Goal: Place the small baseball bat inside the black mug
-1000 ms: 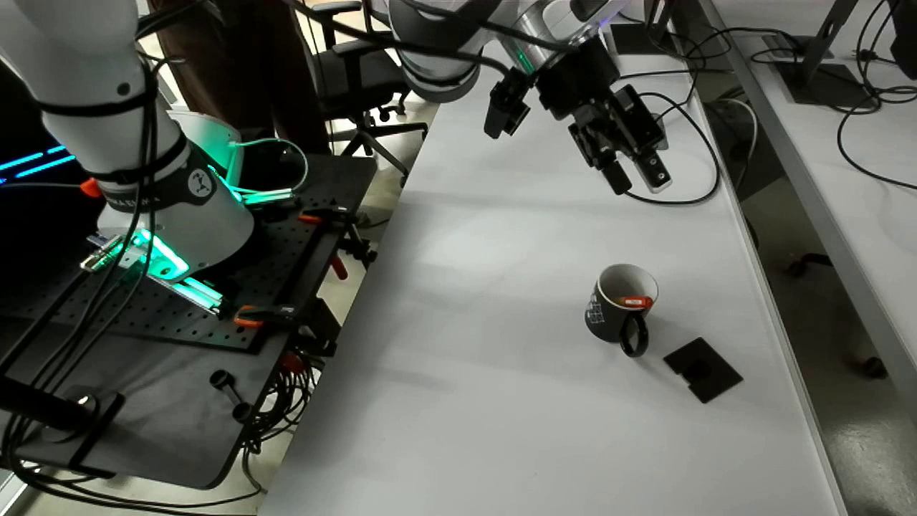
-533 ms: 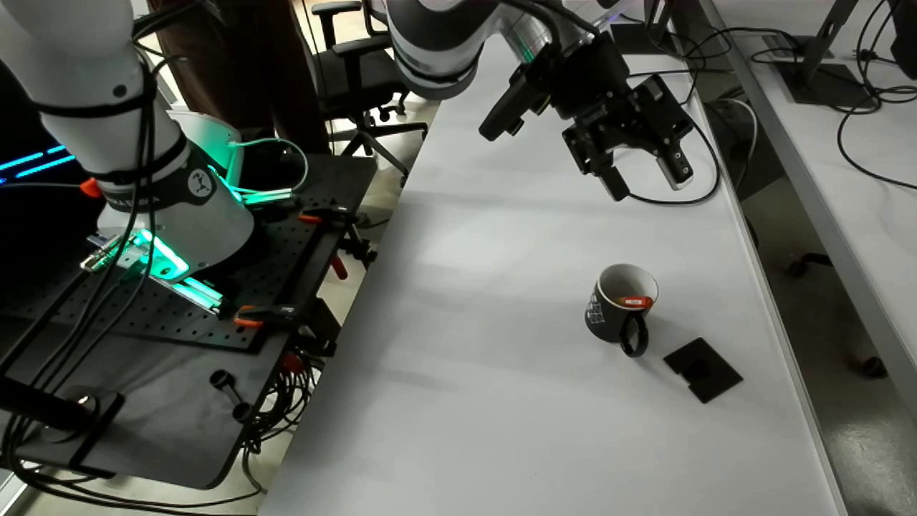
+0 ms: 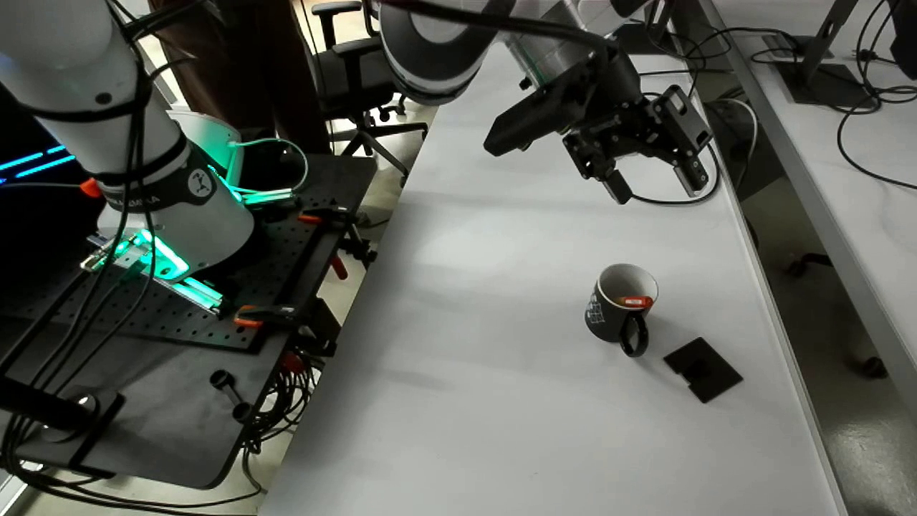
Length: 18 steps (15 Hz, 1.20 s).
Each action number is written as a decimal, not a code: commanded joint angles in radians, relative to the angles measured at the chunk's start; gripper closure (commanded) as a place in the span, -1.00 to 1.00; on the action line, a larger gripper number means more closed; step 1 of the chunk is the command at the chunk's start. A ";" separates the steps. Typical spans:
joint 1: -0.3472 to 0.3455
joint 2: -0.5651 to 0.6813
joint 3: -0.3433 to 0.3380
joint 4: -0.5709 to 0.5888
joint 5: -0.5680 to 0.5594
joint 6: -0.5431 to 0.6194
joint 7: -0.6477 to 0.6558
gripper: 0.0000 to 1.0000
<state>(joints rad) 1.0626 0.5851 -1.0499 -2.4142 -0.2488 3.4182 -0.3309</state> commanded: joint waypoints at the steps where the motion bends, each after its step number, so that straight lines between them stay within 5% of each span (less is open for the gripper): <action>1: -0.177 -0.132 0.147 -0.009 -0.056 0.053 -0.075 -1.00; 7: -0.426 -0.243 0.425 0.022 -0.067 0.039 -0.124 -1.00; 18: -0.410 -0.210 0.405 0.030 -0.059 0.039 -0.087 -1.00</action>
<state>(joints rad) 0.6522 0.3747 -0.6452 -2.3846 -0.3083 3.4573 -0.4180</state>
